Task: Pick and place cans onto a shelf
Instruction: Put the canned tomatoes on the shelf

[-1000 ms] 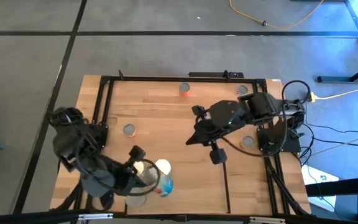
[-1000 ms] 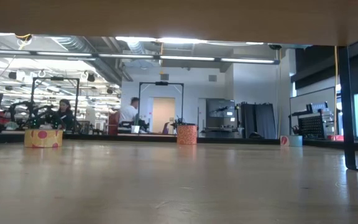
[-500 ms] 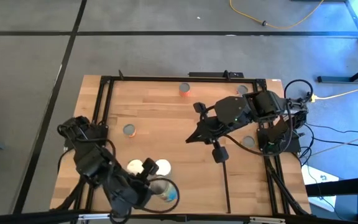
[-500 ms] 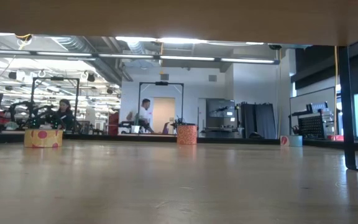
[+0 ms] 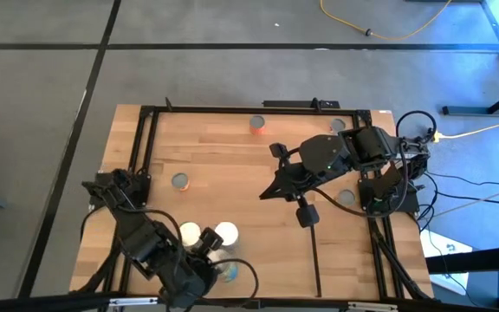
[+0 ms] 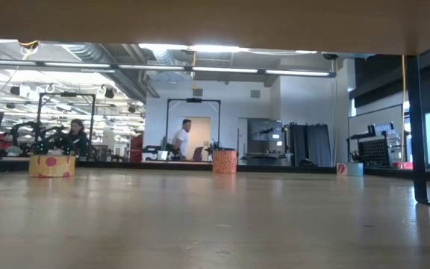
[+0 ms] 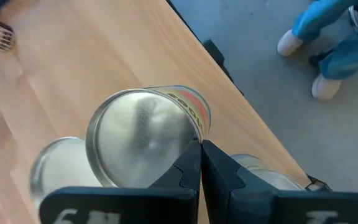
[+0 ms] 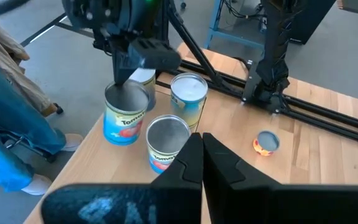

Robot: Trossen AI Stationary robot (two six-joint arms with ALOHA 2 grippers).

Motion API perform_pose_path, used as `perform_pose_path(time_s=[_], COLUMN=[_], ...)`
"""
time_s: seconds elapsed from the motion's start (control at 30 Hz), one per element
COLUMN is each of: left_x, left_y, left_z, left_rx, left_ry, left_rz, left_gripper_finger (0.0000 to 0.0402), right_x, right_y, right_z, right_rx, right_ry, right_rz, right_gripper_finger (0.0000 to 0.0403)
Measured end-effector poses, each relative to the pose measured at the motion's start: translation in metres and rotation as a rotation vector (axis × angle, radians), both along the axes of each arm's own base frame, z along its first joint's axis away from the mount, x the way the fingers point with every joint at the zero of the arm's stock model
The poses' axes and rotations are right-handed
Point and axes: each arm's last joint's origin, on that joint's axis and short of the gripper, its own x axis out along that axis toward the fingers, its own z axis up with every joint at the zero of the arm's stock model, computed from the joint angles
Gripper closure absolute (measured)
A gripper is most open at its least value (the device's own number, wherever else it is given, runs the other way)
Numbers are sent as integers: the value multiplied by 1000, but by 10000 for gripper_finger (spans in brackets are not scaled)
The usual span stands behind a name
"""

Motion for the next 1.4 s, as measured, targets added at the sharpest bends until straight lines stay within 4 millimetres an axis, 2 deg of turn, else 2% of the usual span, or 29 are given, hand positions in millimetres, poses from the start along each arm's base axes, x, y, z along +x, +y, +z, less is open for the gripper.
perform_pose_path(time_s=[0.27,1.4], left_x=[5,15], left_y=[-6,-4], left_z=[-11,-16], left_rx=[-7,-14], left_ry=[54,67], left_rz=[-16,9], left_gripper_finger=[401,401], right_x=[0,0], right_y=[0,0], right_z=[0,0], right_rx=[0,-13], right_ry=[1,-3], right_rz=[0,8], right_gripper_finger=[402,402])
